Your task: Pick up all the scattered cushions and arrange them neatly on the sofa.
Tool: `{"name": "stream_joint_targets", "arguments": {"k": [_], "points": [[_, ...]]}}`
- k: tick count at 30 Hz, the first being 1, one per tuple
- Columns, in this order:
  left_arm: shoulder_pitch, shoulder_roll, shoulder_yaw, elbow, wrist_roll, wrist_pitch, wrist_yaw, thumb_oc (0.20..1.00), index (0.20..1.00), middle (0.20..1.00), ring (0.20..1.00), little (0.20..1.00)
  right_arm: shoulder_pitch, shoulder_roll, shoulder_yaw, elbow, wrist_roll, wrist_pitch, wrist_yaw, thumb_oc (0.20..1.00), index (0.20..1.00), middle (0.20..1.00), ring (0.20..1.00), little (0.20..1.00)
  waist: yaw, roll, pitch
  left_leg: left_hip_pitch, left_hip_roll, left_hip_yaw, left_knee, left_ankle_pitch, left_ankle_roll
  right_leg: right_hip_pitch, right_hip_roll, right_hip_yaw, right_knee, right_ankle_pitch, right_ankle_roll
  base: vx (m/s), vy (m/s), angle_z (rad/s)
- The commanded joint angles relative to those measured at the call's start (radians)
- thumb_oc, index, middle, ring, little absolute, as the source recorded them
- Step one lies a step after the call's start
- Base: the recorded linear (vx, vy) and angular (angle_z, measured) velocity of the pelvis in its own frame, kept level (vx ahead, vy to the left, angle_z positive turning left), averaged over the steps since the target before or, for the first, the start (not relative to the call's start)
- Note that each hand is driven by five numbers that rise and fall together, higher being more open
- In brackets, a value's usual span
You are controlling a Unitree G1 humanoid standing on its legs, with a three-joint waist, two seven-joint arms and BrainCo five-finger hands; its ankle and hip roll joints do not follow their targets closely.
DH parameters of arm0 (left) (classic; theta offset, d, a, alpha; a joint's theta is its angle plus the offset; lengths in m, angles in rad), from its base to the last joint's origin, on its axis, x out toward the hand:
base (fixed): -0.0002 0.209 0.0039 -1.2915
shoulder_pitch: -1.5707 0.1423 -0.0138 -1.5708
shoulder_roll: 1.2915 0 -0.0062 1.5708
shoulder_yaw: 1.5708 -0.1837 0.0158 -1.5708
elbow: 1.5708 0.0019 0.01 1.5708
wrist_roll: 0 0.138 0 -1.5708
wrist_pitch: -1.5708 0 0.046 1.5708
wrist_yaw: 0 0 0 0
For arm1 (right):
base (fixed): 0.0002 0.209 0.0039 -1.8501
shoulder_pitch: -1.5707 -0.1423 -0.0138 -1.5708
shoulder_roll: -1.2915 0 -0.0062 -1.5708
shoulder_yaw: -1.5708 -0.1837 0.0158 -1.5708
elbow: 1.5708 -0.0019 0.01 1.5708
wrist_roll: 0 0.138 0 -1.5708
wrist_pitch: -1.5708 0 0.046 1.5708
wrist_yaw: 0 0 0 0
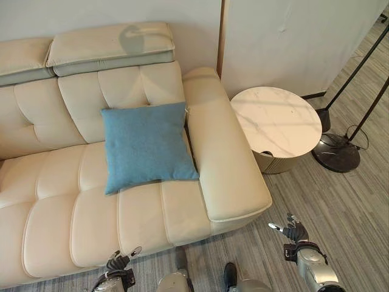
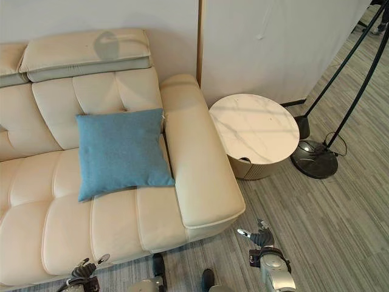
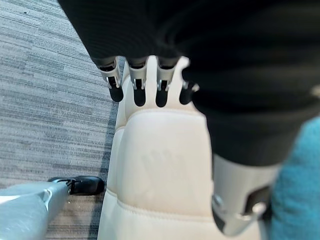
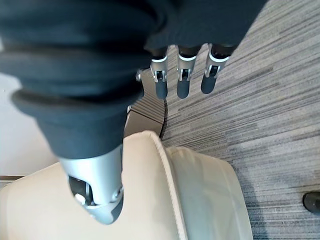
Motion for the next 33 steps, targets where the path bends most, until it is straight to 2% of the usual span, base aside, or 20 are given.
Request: {"name": "stream_joint_targets", "arguments": {"k": [1,6,8,9,10,11,12,14,15,17,18,19,20,23,33], "points": [[-0.031,0.053,-0.017,-0.010,0.009,-0.016,0.004,1.000,1.000,1.000,1.000,1.000,-0.024,-0.003,-0.014,-0.053,0.005,-0.024,-0.013,1.000,1.000,1.000,1.000,1.000,0.003,-0.028,-0.008,-0.080,-0.096,-0.062,-0.012,-0.039,-0.004,0.013,0.008,-0.016,0.076,-0.162,0.011,-0.25,-0.200,0.16],[-0.040,0.038,-0.036,-0.009,0.018,-0.016,0.004,1.000,1.000,1.000,1.000,1.000,-0.017,-0.010,0.004,-0.060,0.008,-0.027,-0.011,1.000,1.000,1.000,1.000,1.000,-0.003,-0.013,0.025,-0.057,-0.107,-0.099,-0.012,-0.037,-0.013,0.008,0.007,-0.044,0.095,-0.158,-0.002,-0.20,-0.132,0.16],[-0.038,0.031,-0.034,-0.013,0.015,-0.018,-0.002,1.000,1.000,1.000,1.000,1.000,-0.016,-0.009,0.008,-0.056,0.011,-0.023,0.003,1.000,1.000,1.000,1.000,1.000,-0.007,-0.027,0.027,-0.052,-0.139,-0.102,0.144,-0.136,0.011,-0.008,-0.018,-0.045,0.096,-0.134,0.000,-0.21,-0.083,0.12],[-0.038,0.031,-0.033,-0.013,0.015,-0.018,-0.002,1.000,1.000,1.000,1.000,1.000,-0.016,-0.009,0.008,-0.056,0.011,-0.023,0.003,1.000,1.000,1.000,1.000,1.000,-0.008,-0.026,0.025,-0.056,-0.138,-0.103,0.147,-0.137,0.011,-0.011,-0.017,-0.046,0.096,-0.133,-0.001,-0.09,-0.036,0.00],[-0.036,0.030,-0.031,-0.014,0.014,-0.019,-0.006,1.000,1.000,1.000,1.000,1.000,-0.014,-0.007,0.010,-0.054,0.011,-0.022,0.007,1.000,1.000,1.000,1.000,1.000,-0.010,-0.033,0.022,-0.048,-0.144,-0.090,0.219,-0.198,0.024,-0.016,-0.028,-0.045,0.090,-0.127,0.001,-0.06,-0.019,-0.07],[-0.033,0.029,-0.027,-0.004,0.011,-0.015,-0.009,1.000,1.000,1.000,1.000,1.000,-0.008,0.000,0.013,-0.050,0.014,-0.021,0.012,1.000,1.000,1.000,1.000,1.000,-0.014,-0.034,0.003,-0.027,-0.149,-0.089,0.239,-0.241,0.035,-0.021,-0.030,-0.039,0.073,-0.118,0.002,-0.06,-0.018,-0.14],[-0.033,0.029,-0.027,-0.004,0.011,-0.015,-0.009,1.000,1.000,1.000,1.000,1.000,-0.008,0.000,0.013,-0.050,0.014,-0.021,0.012,1.000,1.000,1.000,1.000,1.000,-0.014,-0.034,0.003,-0.026,-0.149,-0.088,0.240,-0.242,0.035,-0.020,-0.029,-0.038,0.072,-0.118,0.003,-0.01,0.005,-0.11],[-0.031,0.028,-0.030,0.005,0.016,-0.012,-0.008,1.000,1.000,1.000,1.000,1.000,-0.004,0.007,0.014,-0.037,0.022,-0.023,0.012,1.000,1.000,1.000,1.000,1.000,-0.015,-0.037,-0.011,0.012,-0.152,-0.093,0.267,-0.287,0.042,-0.018,-0.032,-0.036,0.055,-0.110,0.006,0.01,0.031,-0.08],[-0.027,0.027,-0.033,0.009,0.017,-0.011,-0.008,1.000,1.000,1.000,1.000,1.000,0.001,0.009,0.014,-0.036,0.024,-0.023,0.012,1.000,1.000,1.000,1.000,1.000,-0.014,-0.036,-0.018,0.038,-0.160,-0.120,0.265,-0.304,0.042,-0.019,-0.029,-0.032,0.046,-0.102,0.010,0.01,0.042,-0.09],[-0.025,0.028,-0.033,0.005,0.019,-0.010,-0.006,1.000,1.000,1.000,1.000,1.000,0.001,0.007,0.014,-0.038,0.024,-0.022,0.013,1.000,1.000,1.000,1.000,1.000,-0.017,-0.034,-0.018,0.045,-0.161,-0.125,0.263,-0.308,0.044,-0.025,-0.029,-0.031,0.043,-0.095,0.013,-0.05,0.074,-0.03],[-0.027,0.023,-0.034,-0.002,0.015,-0.007,-0.004,1.000,1.000,1.000,1.000,1.000,0.011,0.015,0.007,-0.045,0.030,-0.021,0.011,1.000,1.000,1.000,1.000,1.000,-0.033,-0.026,-0.024,0.074,-0.140,-0.094,0.206,-0.292,0.040,-0.043,-0.028,-0.041,0.042,-0.093,0.015,-0.08,0.137,0.03],[-0.028,0.020,-0.037,0.000,0.019,-0.004,-0.006,1.000,1.000,1.000,1.000,1.000,0.012,0.019,0.006,-0.044,0.033,-0.021,0.011,1.000,1.000,1.000,1.000,1.000,-0.040,-0.017,-0.033,0.093,-0.137,-0.087,0.148,-0.280,0.036,-0.051,-0.023,-0.046,0.043,-0.094,0.016,-0.06,0.112,0.09],[-0.028,0.020,-0.037,0.000,0.019,-0.004,-0.006,1.000,1.000,1.000,1.000,1.000,0.013,0.018,0.006,-0.044,0.033,-0.021,0.011,1.000,1.000,1.000,1.000,1.000,-0.040,-0.017,-0.033,0.096,-0.138,-0.086,0.141,-0.277,0.036,-0.051,-0.023,-0.045,0.043,-0.094,0.016,-0.02,0.091,0.24],[-0.034,0.011,-0.059,0.016,0.044,-0.001,-0.003,1.000,1.000,1.000,1.000,1.000,0.013,0.027,0.001,-0.037,0.039,-0.023,-0.004,1.000,1.000,1.000,1.000,1.000,-0.053,0.006,-0.041,0.149,-0.145,-0.094,-0.011,-0.240,0.030,-0.070,-0.014,-0.061,0.044,-0.080,0.023,-0.07,0.165,0.19],[-0.022,0.008,-0.091,0.036,0.101,0.007,-0.012,1.000,1.000,1.000,1.000,1.000,0.029,0.056,0.011,0.041,0.039,-0.014,-0.005,1.000,1.000,1.000,1.000,1.000,-0.045,-0.006,-0.073,0.182,-0.147,-0.082,-0.012,-0.250,0.030,-0.014,-0.021,-0.062,-0.007,-0.055,0.045,-0.01,0.074,0.01]]}}
